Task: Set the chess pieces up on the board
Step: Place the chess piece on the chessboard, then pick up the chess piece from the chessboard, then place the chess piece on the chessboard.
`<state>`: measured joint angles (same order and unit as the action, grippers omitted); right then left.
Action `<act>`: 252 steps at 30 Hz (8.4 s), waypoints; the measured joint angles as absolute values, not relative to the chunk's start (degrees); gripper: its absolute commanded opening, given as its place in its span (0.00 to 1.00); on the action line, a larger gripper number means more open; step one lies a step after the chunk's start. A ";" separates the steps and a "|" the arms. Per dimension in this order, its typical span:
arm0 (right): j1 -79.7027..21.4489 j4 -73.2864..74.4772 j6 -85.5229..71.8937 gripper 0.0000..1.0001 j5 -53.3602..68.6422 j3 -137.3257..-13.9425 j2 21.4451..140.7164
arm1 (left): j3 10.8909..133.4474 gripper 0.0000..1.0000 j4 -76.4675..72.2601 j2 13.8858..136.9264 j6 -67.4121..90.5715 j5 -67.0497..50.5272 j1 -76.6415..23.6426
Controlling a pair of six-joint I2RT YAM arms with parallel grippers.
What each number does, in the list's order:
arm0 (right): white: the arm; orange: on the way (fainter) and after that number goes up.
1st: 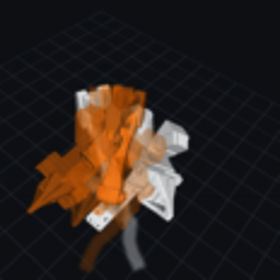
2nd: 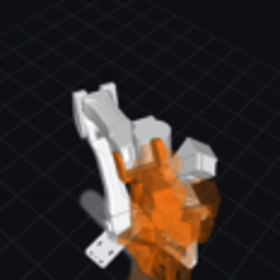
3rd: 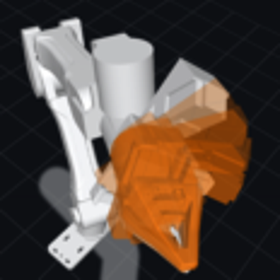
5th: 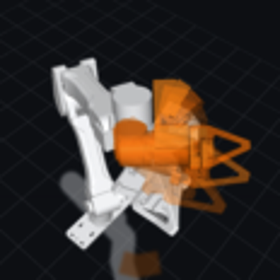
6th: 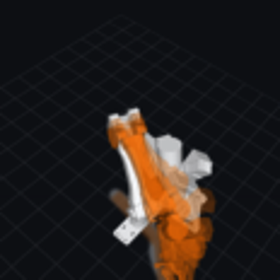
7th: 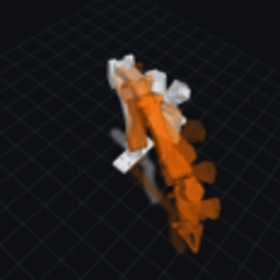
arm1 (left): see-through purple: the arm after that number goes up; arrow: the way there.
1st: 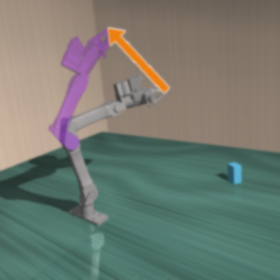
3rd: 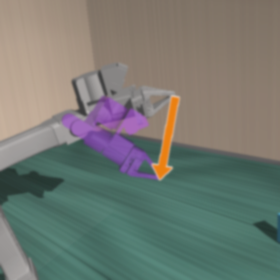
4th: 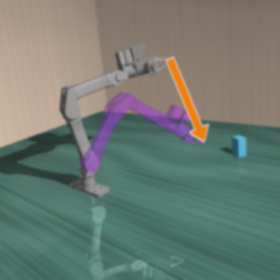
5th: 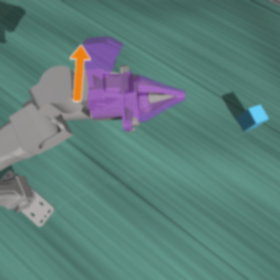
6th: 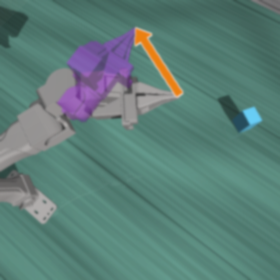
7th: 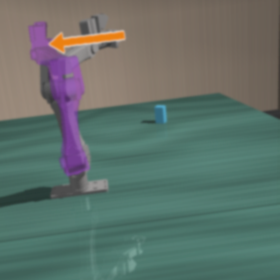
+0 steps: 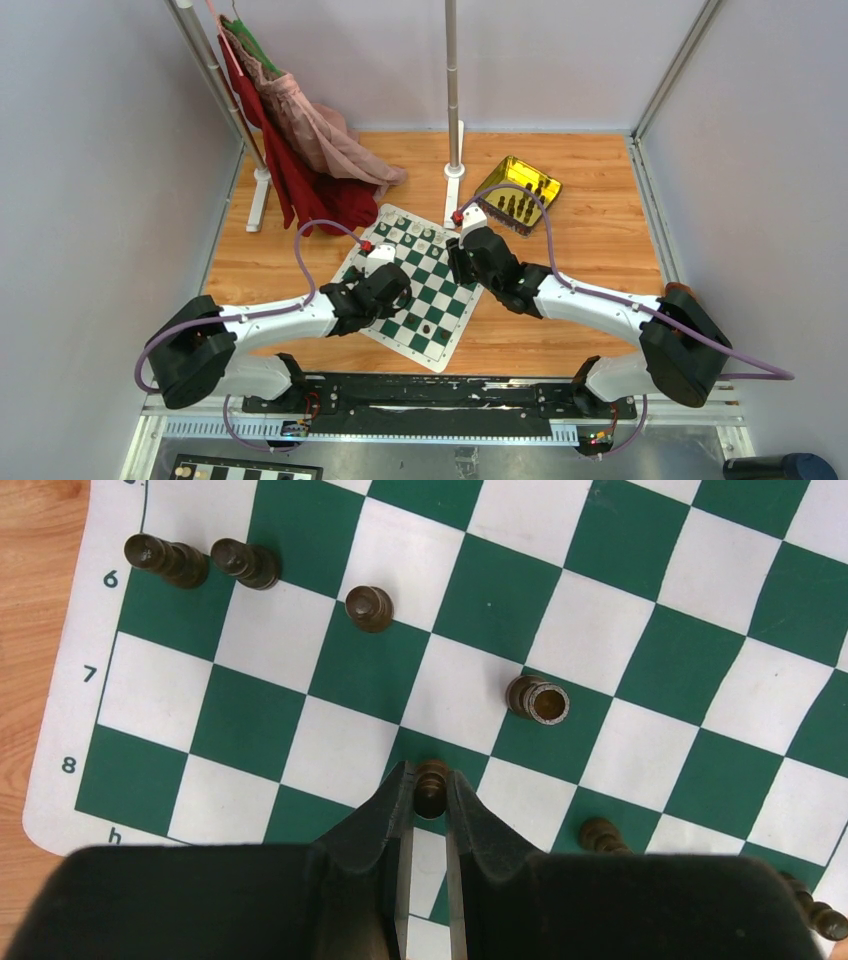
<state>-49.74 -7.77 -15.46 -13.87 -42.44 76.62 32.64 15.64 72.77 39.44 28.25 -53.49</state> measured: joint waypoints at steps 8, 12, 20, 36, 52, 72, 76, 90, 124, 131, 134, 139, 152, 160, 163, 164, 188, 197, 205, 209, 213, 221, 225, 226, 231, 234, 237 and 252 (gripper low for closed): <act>-49.74 -7.77 -15.49 0.38 -13.50 -42.44 76.64 | 32.64 0.12 15.53 74.00 39.48 28.32 -53.49; -49.74 -7.77 -15.49 0.38 -13.50 -42.44 76.64 | 32.69 0.21 15.51 74.15 39.62 28.38 -53.49; -49.74 -7.77 -15.49 0.38 -13.45 -42.44 76.66 | 32.84 0.40 15.81 74.35 39.90 28.62 -53.49; -49.74 -7.79 -15.46 0.39 -13.43 -42.44 76.66 | 34.52 0.47 18.65 69.82 40.42 30.09 -54.50; -49.74 -7.86 -15.46 0.39 -14.33 -41.50 76.53 | 41.58 0.61 16.34 75.33 33.43 29.98 -56.99; -47.18 -7.81 -16.14 0.40 -16.14 -38.96 72.05 | 44.99 0.56 13.54 85.30 32.80 31.31 -57.10; -47.16 -7.81 -16.16 0.40 -16.14 -38.92 72.05 | 44.99 0.55 13.34 85.49 32.99 31.31 -56.73; -47.13 -7.88 -16.60 0.40 -16.12 -38.92 72.29 | 44.12 0.52 11.20 85.49 33.69 29.15 -54.26; -47.07 -8.19 -16.93 0.40 -16.08 -38.89 73.43 | 40.36 0.32 10.76 83.72 35.62 27.40 -53.74; -47.07 -8.16 -16.95 0.40 -16.08 -38.87 73.43 | 40.36 0.19 10.76 83.72 35.77 27.22 -53.74; -47.07 -8.19 -16.95 0.40 -16.08 -38.87 73.43 | 40.36 0.13 10.79 83.72 35.68 27.20 -53.74; -47.07 -8.19 -16.95 0.40 -16.08 -38.83 73.43 | 40.36 0.08 10.79 83.72 35.77 27.20 -53.74; -47.07 -8.19 -16.95 0.40 -16.08 -38.74 73.43 | 41.36 0.00 15.27 79.40 35.79 28.58 -53.74; -47.07 -8.19 -16.95 0.40 -16.08 -38.65 73.34 | 42.06 0.00 21.65 70.35 38.02 33.41 -53.74; -47.07 -8.19 -16.95 0.40 -16.08 -38.61 73.14 | 42.04 0.00 24.51 67.33 39.77 35.64 -53.47; -47.07 -8.16 -16.95 0.40 -16.08 -38.59 73.01 | 42.00 0.00 25.41 66.28 40.53 36.34 -53.25; -47.07 -8.16 -16.95 0.40 -14.66 -38.37 71.88 | 29.15 0.00 30.76 55.61 49.71 31.92 -33.91; -47.07 -8.16 -16.97 0.40 -14.52 -38.37 71.88 | 26.55 0.00 28.34 56.12 49.69 29.63 -31.99; -47.07 -8.19 -17.02 0.40 -14.50 -38.37 71.88 | 26.17 0.00 26.72 56.82 49.65 29.43 -31.62; -47.07 -8.16 -17.02 0.40 -14.48 -38.37 71.90 | 25.45 0.00 26.35 57.17 49.69 29.45 -31.62; -47.07 -8.19 -17.19 0.40 -14.46 -38.35 71.90 | 24.95 0.00 26.24 57.28 49.71 29.52 -31.62; -47.07 -8.19 -17.34 0.40 -14.44 -38.33 71.90 | 24.91 0.14 26.24 57.28 49.71 29.65 -31.62; -47.07 -8.19 -17.37 0.40 -14.41 -38.33 71.90 | 24.91 0.31 26.20 57.41 49.76 29.74 -31.62; -47.07 -8.21 -17.37 0.40 -14.41 -38.28 71.90 | 24.91 0.33 26.20 57.45 49.78 29.76 -31.62; -47.07 -8.19 -17.39 0.40 -14.35 -38.24 71.92 | 24.82 0.40 26.26 57.49 49.84 29.76 -31.59; -47.07 -8.19 -17.41 0.40 -14.06 -38.24 72.01 | 24.82 0.42 26.24 57.49 49.91 29.78 -31.59; -47.07 -8.19 -17.41 0.40 -13.91 -38.24 72.14 | 24.82 0.43 26.33 57.45 49.91 29.78 -31.59; -47.07 -8.21 -17.74 0.40 -13.50 -38.22 72.16 | 28.67 0.64 26.41 49.84 44.51 30.00 -31.57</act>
